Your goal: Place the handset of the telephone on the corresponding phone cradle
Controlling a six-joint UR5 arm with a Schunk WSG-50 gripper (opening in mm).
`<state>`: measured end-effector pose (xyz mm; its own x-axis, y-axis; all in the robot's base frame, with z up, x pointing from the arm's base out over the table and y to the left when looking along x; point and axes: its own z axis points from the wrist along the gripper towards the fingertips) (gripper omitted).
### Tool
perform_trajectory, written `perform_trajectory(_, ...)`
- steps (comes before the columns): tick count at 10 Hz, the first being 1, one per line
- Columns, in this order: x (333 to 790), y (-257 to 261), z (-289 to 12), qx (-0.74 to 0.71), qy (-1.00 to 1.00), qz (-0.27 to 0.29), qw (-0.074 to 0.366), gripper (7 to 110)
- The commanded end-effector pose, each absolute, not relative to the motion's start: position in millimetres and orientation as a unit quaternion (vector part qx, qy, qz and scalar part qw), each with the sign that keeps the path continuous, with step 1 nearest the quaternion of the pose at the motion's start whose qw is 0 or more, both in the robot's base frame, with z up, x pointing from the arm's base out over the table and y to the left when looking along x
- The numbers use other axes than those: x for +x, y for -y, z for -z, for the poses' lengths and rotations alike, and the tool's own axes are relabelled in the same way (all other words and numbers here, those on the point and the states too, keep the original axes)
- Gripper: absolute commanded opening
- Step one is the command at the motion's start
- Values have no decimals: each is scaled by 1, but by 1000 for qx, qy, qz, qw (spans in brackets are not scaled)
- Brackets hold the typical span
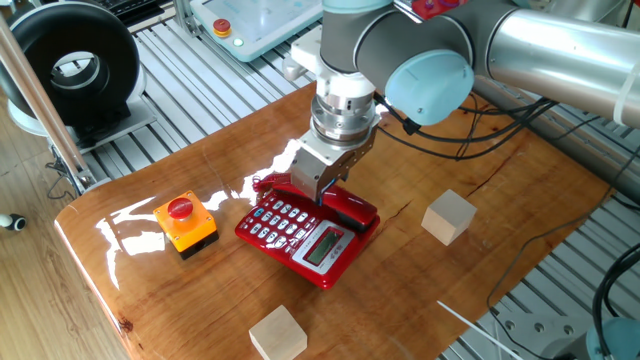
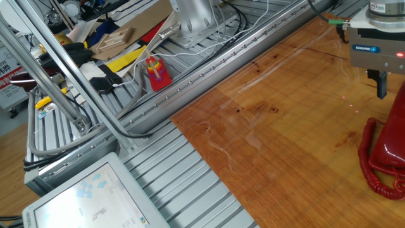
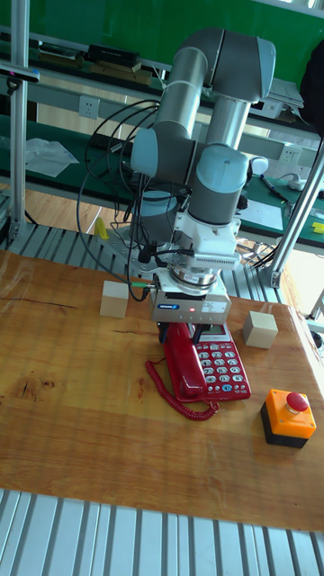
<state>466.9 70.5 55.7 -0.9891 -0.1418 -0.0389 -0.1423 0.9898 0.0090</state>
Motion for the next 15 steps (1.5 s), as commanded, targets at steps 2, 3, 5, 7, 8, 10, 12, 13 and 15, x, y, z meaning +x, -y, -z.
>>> perform_trajectory(2, 468, -68, -55, -59, -998, -3, 16, 66)
perform_trajectory(3, 468, -68, -55, -58, -998, -3, 16, 66)
perform_trajectory(5, 467, -71, -55, -54, -998, -7, 14, 66)
perform_trajectory(7, 468, -83, -56, -47, -998, -27, 18, 66)
perform_trajectory(8, 468, -84, -56, -45, -998, -30, 18, 66)
perform_trajectory(10, 467, -101, -58, -36, -997, -60, 19, 66)
perform_trajectory(12, 466, -103, -59, -35, -997, -62, 19, 66)
perform_trajectory(13, 466, -103, -61, -36, -997, -63, 22, 66)
perform_trajectory(15, 464, -79, -65, -62, -997, -23, 26, 66)
